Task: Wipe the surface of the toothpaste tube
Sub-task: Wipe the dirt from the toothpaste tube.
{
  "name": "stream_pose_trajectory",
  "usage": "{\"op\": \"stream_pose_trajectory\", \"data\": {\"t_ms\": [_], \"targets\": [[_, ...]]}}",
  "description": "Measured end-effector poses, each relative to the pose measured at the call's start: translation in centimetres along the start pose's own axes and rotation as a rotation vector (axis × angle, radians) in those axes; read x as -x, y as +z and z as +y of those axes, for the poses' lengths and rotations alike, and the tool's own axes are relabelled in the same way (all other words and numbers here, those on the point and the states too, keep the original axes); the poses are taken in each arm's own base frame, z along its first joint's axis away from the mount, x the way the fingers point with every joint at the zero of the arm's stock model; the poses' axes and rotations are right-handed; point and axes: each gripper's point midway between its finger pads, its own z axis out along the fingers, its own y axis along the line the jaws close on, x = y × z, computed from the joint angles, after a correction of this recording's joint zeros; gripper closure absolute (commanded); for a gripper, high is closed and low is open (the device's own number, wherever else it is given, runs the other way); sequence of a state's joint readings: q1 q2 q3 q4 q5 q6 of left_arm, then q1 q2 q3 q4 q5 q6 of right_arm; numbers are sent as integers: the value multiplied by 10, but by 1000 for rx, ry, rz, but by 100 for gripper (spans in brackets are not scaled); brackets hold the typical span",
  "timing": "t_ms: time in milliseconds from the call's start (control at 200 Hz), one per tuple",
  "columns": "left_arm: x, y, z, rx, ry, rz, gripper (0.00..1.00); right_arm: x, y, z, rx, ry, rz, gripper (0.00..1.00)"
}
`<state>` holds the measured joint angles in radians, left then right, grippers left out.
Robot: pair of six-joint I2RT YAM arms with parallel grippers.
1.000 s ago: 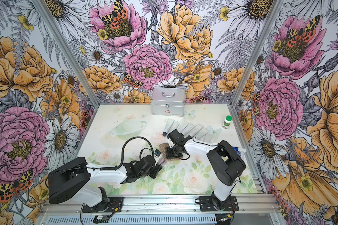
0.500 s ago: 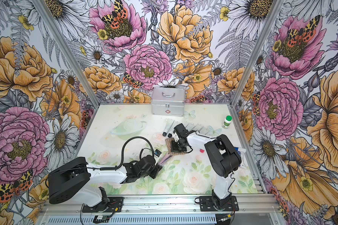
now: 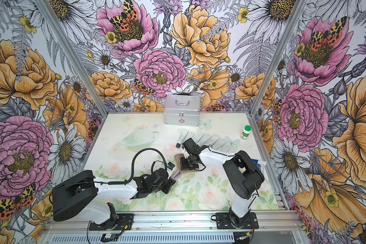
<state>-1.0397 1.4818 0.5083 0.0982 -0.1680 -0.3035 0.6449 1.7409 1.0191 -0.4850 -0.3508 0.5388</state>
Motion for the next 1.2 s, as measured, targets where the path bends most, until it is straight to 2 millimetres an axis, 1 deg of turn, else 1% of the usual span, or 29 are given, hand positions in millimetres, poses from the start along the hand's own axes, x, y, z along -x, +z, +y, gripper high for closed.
{"op": "stream_pose_trajectory", "data": {"t_ms": [60,145,270,455,510,570,711,871,966,1071,1201], "targets": [[0,0,0,0,0,0,71,-3,0,3,3,-6,5,100],[0,0,0,0,0,0,71,-3,0,3,4,-3,7,100],[0,0,0,1,0,0,71,2,-1,-8,10,28,8,100],[0,0,0,1,0,-1,71,22,-2,-33,-14,87,0,100],[0,0,0,2,0,-1,71,27,-1,-38,-21,97,1,100],[0,0,1,3,0,-2,71,29,-1,-38,-23,101,6,100],[0,0,2,12,0,-3,71,30,0,-34,-30,88,13,100],[0,0,3,14,0,-3,71,26,4,-18,-20,52,24,100],[0,0,3,16,0,-2,71,23,6,-5,-8,16,25,100],[0,-1,3,16,0,-2,71,14,7,8,7,-14,31,100],[0,-1,2,22,9,-4,72,6,6,11,15,-26,38,100]]}}
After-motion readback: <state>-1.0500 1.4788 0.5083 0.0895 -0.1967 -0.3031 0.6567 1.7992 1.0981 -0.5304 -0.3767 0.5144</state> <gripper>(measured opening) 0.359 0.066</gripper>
